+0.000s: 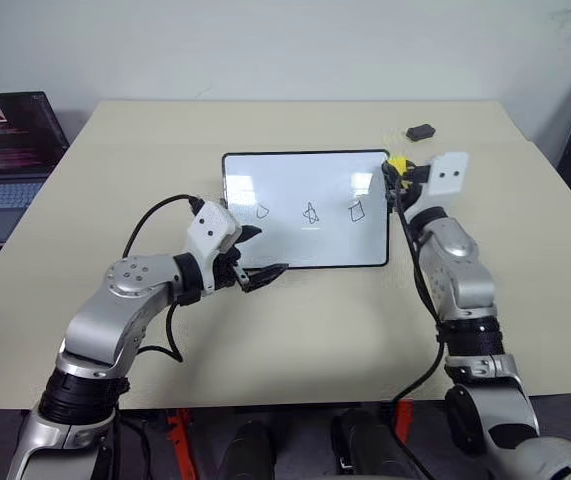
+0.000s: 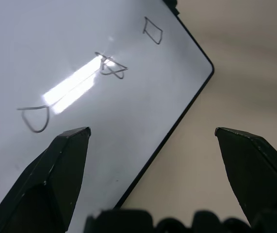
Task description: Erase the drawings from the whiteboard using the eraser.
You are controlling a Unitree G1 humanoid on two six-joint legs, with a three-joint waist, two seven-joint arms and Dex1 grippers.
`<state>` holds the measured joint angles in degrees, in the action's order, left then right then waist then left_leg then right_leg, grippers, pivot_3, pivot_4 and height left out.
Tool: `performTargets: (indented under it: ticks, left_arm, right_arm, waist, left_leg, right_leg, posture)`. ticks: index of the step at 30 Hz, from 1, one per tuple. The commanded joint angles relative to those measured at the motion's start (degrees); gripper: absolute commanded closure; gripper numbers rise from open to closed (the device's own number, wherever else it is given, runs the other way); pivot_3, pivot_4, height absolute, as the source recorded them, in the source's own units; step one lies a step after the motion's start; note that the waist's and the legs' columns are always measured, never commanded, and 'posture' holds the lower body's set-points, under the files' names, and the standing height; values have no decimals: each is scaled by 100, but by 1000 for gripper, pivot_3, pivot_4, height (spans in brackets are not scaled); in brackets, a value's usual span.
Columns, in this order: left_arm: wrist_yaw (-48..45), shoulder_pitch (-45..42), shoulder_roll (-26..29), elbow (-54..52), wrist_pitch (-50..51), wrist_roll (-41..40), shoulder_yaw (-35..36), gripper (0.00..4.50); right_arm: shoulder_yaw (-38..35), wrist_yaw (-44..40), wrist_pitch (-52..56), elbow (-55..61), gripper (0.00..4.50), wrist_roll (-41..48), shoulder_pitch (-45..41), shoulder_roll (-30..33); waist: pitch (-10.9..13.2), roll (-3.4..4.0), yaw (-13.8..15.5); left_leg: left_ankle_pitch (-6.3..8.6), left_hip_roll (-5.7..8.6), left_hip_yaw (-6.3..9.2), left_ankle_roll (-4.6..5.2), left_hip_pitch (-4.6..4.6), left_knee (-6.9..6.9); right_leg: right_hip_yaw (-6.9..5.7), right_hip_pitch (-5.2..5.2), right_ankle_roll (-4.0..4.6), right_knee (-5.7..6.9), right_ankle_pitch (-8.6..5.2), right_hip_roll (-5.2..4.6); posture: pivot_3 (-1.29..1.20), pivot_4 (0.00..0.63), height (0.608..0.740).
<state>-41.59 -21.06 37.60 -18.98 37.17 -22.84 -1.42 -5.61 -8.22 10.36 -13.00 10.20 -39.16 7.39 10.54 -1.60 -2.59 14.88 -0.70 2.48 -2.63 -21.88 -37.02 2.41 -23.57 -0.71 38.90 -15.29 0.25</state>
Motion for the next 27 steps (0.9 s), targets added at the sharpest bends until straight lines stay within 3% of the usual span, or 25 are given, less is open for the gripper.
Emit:
performTargets:
  ticks: [1,13,22,27]
  left_arm:
    - [46,-85,10,-259,19,-52,128,0]
    - [-167,-381,-21,34,-74,-2,-36,0]
    - [-181,-403,-59,105,-144,56,-32,0]
    - [-152,-317,-34,63,-117,65,-8,0]
  right_arm:
    - [3,24,-345,8,3374,-44,-109,-87]
    - [319,-403,-1388,-1615,3375,-460,233,-143]
    - [1126,-1459,-1635,-1773,3377,-739,1112,-256]
    - [1409,-1685,-1772,-1234,3377,-880,1351,-169]
  waist:
    - [0,0,24]
    - [-4,-5,7]
    - [-22,-32,-114]
    - [-22,-32,-120]
  left_leg:
    - [0,0,5,0,0,0]
    - [0,4,18,0,13,-4]
    - [-1,-5,13,0,109,1]
    - [-3,-7,14,2,168,1]
  right_leg:
    - [-1,0,0,0,0,-3]
    - [0,9,0,6,1,-9]
    - [17,94,-21,4,-12,5]
    - [22,145,-22,4,-14,16]
  posture:
    - [0,150,740]
    - [0,150,740]
    - [0,150,740]
    - [0,150,740]
